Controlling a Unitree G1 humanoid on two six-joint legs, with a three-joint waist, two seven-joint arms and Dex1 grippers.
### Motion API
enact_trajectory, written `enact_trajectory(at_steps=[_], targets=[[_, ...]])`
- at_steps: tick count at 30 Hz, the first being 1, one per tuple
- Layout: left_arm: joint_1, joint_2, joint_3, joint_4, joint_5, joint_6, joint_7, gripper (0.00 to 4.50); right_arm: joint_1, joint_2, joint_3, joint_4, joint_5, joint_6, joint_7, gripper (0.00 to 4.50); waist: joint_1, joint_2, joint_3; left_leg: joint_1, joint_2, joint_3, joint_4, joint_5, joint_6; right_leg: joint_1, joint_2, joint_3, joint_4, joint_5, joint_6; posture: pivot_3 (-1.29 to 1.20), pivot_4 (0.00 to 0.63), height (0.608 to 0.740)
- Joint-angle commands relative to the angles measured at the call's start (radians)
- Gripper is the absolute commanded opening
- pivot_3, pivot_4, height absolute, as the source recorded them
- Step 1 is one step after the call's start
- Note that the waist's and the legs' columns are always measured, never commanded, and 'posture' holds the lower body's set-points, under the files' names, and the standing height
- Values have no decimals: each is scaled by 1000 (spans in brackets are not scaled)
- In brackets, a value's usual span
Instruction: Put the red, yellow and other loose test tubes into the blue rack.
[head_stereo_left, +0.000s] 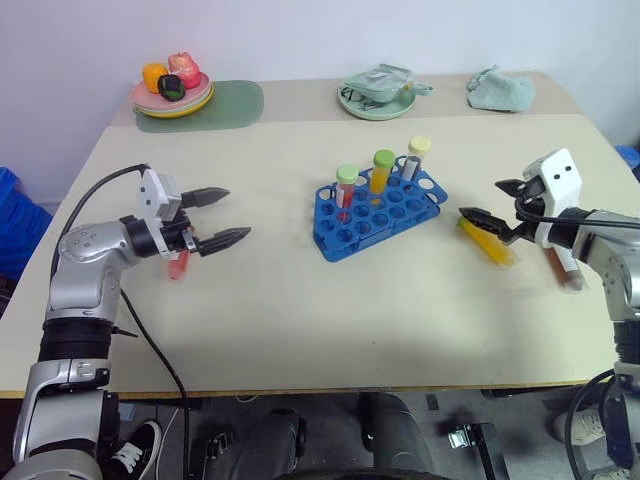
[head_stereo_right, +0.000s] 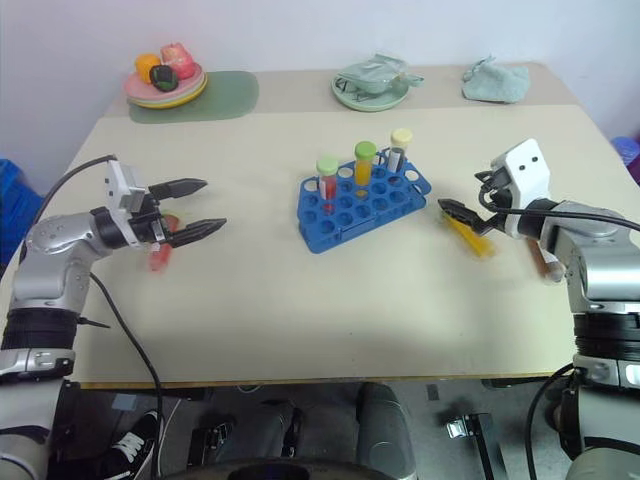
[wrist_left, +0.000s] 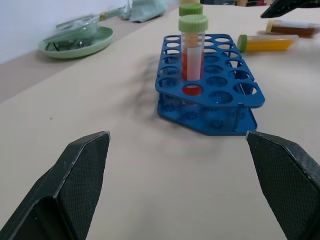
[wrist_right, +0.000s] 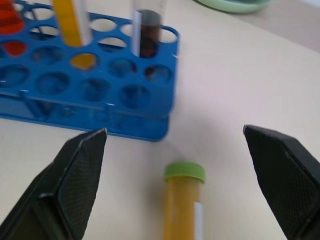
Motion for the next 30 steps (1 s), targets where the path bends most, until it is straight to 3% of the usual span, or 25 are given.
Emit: enact_trajectory(at_steps=[1, 6, 12, 19, 30], targets=[[-33, -2, -13, -30, -10, 10, -20, 4462, -114, -99, 17, 139, -49, 109, 13, 4464, 0, 0, 0, 0, 0, 0, 0, 0, 0, 0, 0, 0, 0, 0, 0, 0, 150, 740], [-38, -19, -35, -43, -15, 17, -37, 4462, -271, -192, 116, 348, -103, 270, 103, 4464, -3, 0, 0, 0, 1, 1, -1, 0, 0, 0, 0, 0, 0, 0, 0, 0, 150, 740], [-39, -34, -44, -64, -20, 43, -50, 4462, -380, -247, 262, 443, -153, 429, 255, 4464, -2, 0, 0, 0, 2, 3, -1, 0, 0, -1, 1, 1, -1, 0, 0, 0, 150, 740], [-22, -37, -51, -118, -49, 91, -66, 4462, -431, -249, 397, 571, -272, 385, 313, 4464, 2, 0, 0, -1, 1, 3, -1, 0, 0, -1, 0, 1, -1, 0, 0, 0, 150, 740], [17, -2, -40, -225, -115, 160, -143, 4462, -567, -174, 400, 797, -348, 380, 282, 4464, -4, 0, 0, -1, 2, 5, -1, 0, 0, -3, 1, 2, 0, 0, 0, 0, 150, 740]])
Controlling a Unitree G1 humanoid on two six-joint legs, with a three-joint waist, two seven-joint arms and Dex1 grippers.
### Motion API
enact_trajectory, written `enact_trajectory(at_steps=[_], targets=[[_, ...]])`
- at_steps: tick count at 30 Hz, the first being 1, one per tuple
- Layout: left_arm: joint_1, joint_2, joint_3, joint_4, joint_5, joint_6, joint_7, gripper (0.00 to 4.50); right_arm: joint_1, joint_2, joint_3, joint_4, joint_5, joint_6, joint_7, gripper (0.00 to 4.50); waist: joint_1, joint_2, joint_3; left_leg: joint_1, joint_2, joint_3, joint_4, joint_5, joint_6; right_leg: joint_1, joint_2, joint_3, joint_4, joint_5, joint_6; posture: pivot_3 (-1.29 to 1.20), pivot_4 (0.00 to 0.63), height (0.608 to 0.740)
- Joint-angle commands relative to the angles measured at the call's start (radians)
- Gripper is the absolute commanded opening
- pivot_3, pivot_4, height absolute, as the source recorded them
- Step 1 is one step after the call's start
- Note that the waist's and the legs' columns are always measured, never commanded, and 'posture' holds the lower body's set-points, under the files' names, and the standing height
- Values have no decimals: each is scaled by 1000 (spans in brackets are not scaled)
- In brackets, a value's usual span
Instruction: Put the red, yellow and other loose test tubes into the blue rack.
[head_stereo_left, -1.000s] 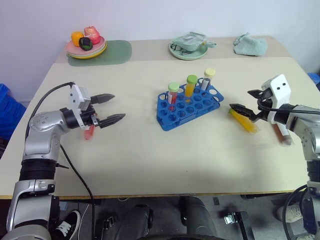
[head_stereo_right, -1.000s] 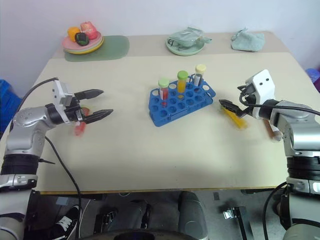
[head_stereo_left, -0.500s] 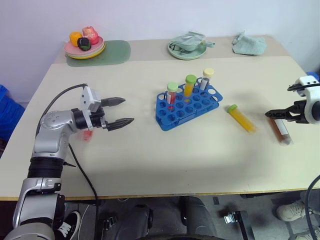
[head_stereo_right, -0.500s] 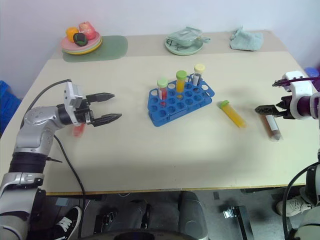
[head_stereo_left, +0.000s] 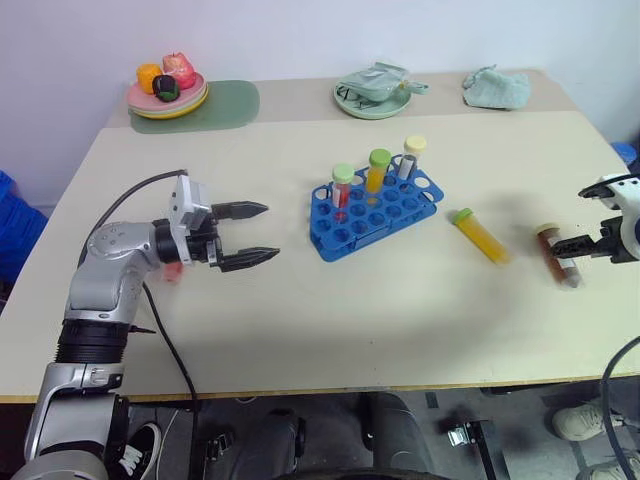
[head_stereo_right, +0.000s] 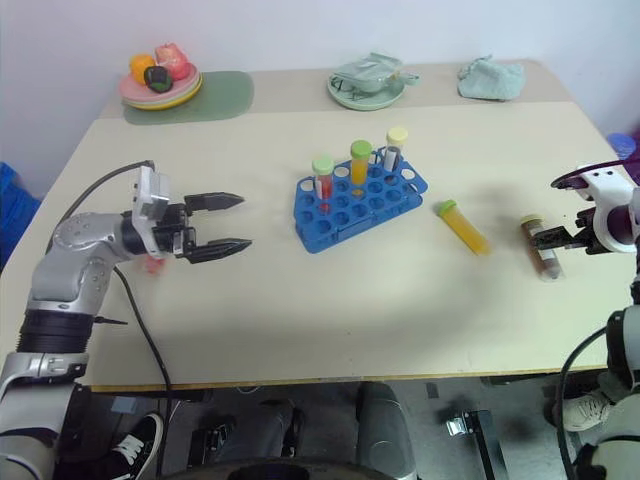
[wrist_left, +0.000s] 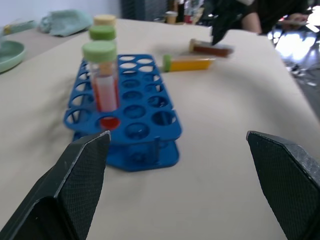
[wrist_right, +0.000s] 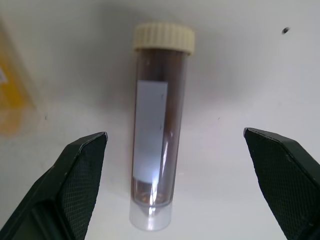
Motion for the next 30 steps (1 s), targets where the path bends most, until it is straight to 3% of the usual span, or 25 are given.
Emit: enact_trajectory(at_steps=[1, 8, 23, 26, 30], targets=[[8, 32, 23, -43, -34, 15, -29, 4462, -51, 9, -10, 43, -22, 10, 13, 4464, 1, 0, 0, 0, 0, 0, 0, 0, 0, 0, 0, 0, 0, 0, 0, 0, 150, 740], [31, 56, 22, -87, -80, 99, -51, 4462, -53, 46, -13, 82, -44, 2, 16, 4464, 2, 0, 0, 0, -1, 0, 0, 0, 0, 0, 0, 0, 0, 0, 0, 0, 150, 740], [65, 47, 30, -120, -73, 86, 16, 4462, -25, 83, -41, 140, -51, -54, -49, 4464, 2, 0, 0, 0, 0, 0, 0, 0, 0, 0, 0, 0, 0, 0, 0, 0, 150, 740], [67, 47, 32, -121, -73, 83, 25, 4500, -19, 86, -47, 144, -52, -71, -66, 3740, 1, 0, 0, 0, 0, 0, 0, 0, 0, 0, 0, 0, 0, 0, 0, 0, 150, 740], [66, 47, 32, -119, -75, 82, 31, 4500, -15, 90, -53, 150, -56, -85, -79, 1826, 1, 0, 0, 0, 0, 0, 0, 0, 0, 0, 0, 0, 0, 0, 0, 0, 150, 740]])
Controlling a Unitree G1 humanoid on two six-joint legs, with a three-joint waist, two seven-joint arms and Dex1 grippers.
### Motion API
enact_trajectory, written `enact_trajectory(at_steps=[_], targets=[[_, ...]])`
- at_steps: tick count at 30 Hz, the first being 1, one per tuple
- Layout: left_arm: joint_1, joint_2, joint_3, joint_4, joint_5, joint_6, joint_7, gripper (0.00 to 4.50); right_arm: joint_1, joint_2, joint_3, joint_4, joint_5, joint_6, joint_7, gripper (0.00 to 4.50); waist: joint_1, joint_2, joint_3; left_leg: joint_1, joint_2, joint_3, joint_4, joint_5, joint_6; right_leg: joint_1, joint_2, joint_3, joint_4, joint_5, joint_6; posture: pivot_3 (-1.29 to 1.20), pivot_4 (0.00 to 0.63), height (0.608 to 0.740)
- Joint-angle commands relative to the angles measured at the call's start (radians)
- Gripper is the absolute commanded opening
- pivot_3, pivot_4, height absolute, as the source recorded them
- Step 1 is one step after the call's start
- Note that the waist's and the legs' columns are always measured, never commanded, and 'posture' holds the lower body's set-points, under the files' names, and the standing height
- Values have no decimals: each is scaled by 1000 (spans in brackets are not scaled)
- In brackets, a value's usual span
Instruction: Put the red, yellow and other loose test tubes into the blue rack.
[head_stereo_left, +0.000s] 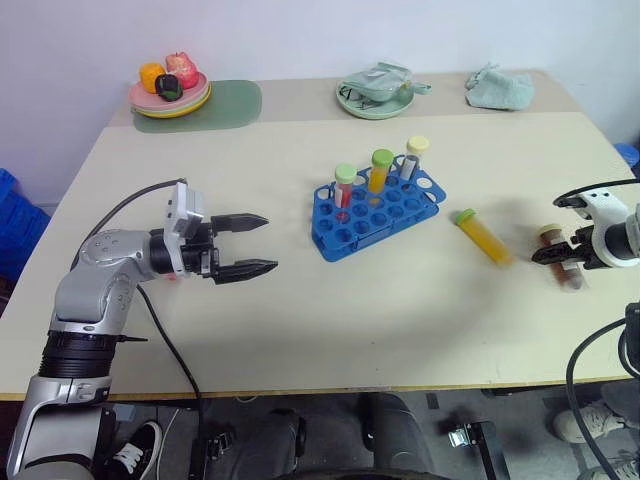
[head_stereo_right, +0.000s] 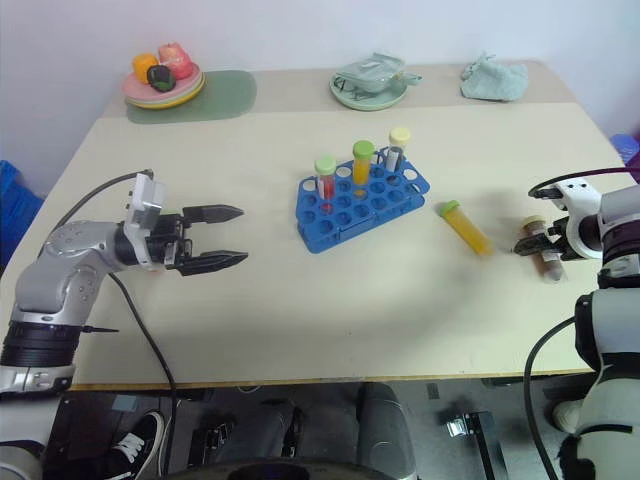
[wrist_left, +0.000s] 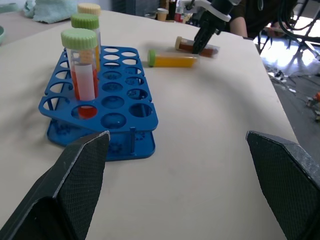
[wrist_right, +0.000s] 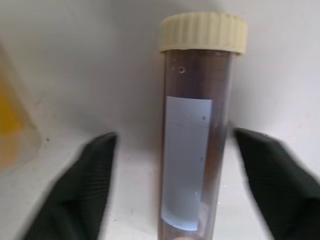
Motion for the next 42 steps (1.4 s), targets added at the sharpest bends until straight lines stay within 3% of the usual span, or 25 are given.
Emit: enact_trajectory(at_steps=[1, 2, 12, 18, 22, 25, 28, 33, 42], targets=[[0, 7, 29, -31, -12, -16, 3, 4500, 4, -2, -20, 3, -14, -15, -11, 1302, 0, 0, 0, 0, 0, 0, 0, 0, 0, 0, 0, 0, 0, 0, 0, 0, 150, 740], [-1, 7, 28, -30, -12, -16, 3, 4500, 3, 0, -21, 4, -14, -16, -15, 919, 0, 0, 0, 0, 0, 0, 0, 0, 0, 0, 0, 0, 0, 0, 0, 0, 150, 740], [-13, 2, 26, -16, -8, -23, 10, 4500, 2, -21, -34, -16, -6, -33, -3, 919, 0, 0, 0, 0, 0, 0, 0, 0, 0, 0, 0, 0, 0, 0, 0, 0, 150, 740], [-21, -2, 31, -3, -6, -30, 26, 4500, -13, -32, -198, -134, 111, -102, -2, 919, -1, 0, 0, 0, 0, 0, 0, 0, 0, -1, 0, 1, 0, 0, 0, 0, 150, 740], [-28, -5, 40, 9, -1, -44, 42, 4500, 75, -14, -448, -292, 261, -205, -86, 919, 5, 0, 0, 0, 0, 1, 0, 0, 0, -1, 0, 1, 0, 0, 0, 0, 150, 740], [-40, -9, 47, 30, 7, -62, 60, 4500, 292, 110, -676, -608, 400, -309, -170, 919, 8, -1, 0, 0, 0, -1, 0, 0, 0, 0, 0, -1, 0, 0, 0, 0, 150, 740], [-53, -11, 50, 47, 7, -64, 74, 4500, 454, 280, -780, -876, 448, -454, -299, 919, 2, -1, -1, 1, 1, -2, 1, 0, 0, 1, 0, -1, 1, 0, 0, 0, 150, 740], [-70, -13, 49, 70, 19, -72, 84, 4500, 601, 459, -759, -1093, 465, -611, -394, 919, -1, 1, -2, 1, 0, -2, 0, 0, 0, 0, 0, 2, 2, 0, 0, 0, 150, 740], [-57, -27, 33, 56, 22, -64, 83, 4500, 623, 646, -637, -1089, 413, -834, -509, 919, -6, 2, -2, 2, 0, -2, 0, 0, 0, 0, 1, 2, 2, 0, 0, 0, 150, 740]])
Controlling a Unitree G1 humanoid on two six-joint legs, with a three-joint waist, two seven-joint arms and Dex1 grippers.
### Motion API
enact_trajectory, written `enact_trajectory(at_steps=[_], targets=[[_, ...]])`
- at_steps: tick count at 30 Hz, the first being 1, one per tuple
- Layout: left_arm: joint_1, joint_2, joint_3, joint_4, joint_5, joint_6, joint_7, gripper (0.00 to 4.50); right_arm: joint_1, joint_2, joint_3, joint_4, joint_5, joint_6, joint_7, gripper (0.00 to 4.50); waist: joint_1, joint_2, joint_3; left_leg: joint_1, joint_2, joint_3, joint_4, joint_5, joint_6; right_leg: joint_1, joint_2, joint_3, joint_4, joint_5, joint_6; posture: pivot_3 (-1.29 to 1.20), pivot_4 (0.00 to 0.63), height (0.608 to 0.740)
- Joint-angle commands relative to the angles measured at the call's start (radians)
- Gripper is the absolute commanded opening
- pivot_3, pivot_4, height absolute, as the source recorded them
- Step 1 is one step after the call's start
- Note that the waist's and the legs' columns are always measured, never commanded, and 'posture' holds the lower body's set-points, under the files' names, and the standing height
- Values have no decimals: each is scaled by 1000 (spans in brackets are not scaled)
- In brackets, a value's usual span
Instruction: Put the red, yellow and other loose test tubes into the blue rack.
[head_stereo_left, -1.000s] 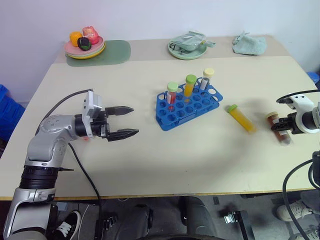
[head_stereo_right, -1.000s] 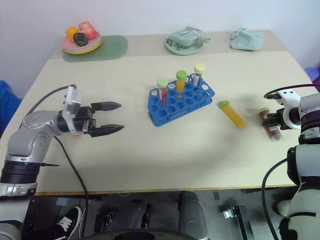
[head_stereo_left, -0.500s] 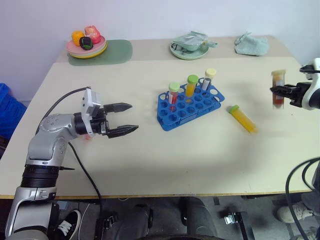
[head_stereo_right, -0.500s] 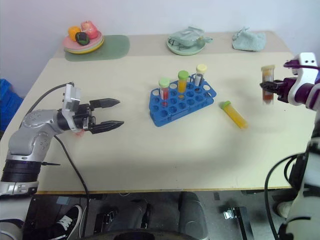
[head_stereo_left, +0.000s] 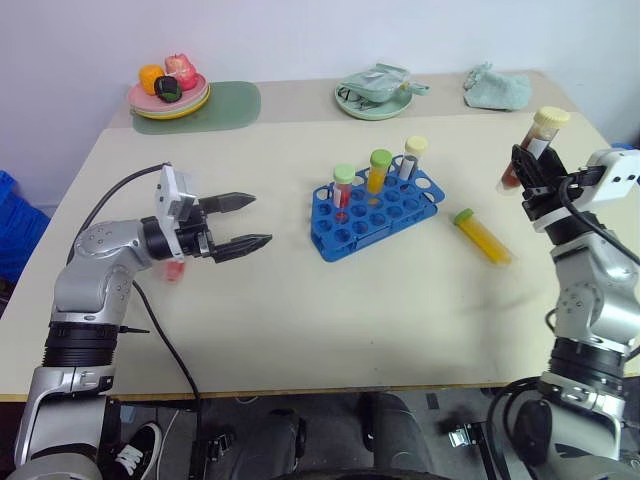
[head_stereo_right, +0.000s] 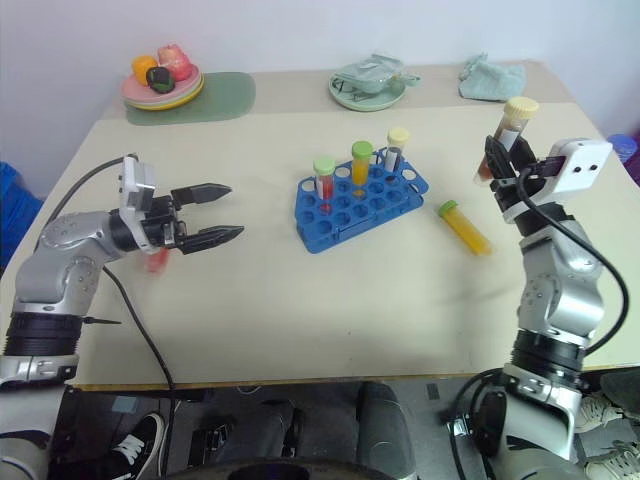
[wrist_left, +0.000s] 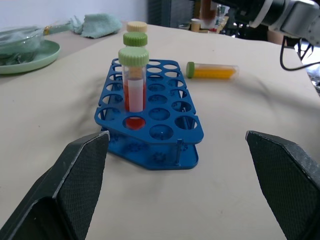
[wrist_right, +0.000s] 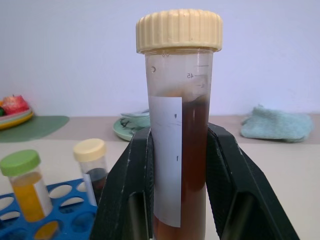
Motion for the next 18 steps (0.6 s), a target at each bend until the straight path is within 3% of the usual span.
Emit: enact_trajectory(at_steps=[1, 7, 18], targets=[[-9, -4, 5, -21, -2, -8, -3, 4500, -10, 29, 60, 9, -32, -108, -19, 919, -1, 0, 0, 0, 0, 0, 0, 0, 0, 0, 0, 0, 0, 0, 0, 0, 150, 740], [-8, -12, 3, -24, 5, -10, 3, 4500, -64, 83, 157, 136, -84, -253, -42, 919, -2, 0, 0, 0, 0, 0, 0, 0, 0, 0, 0, 0, 0, 0, 0, 0, 150, 740], [13, -8, 11, -54, -1, 10, 15, 4500, -187, 124, 216, 402, -120, -440, -69, 919, -11, 0, 0, 0, 0, -1, 0, 0, 0, 0, 1, 0, 0, 0, 0, 0, 150, 740]])
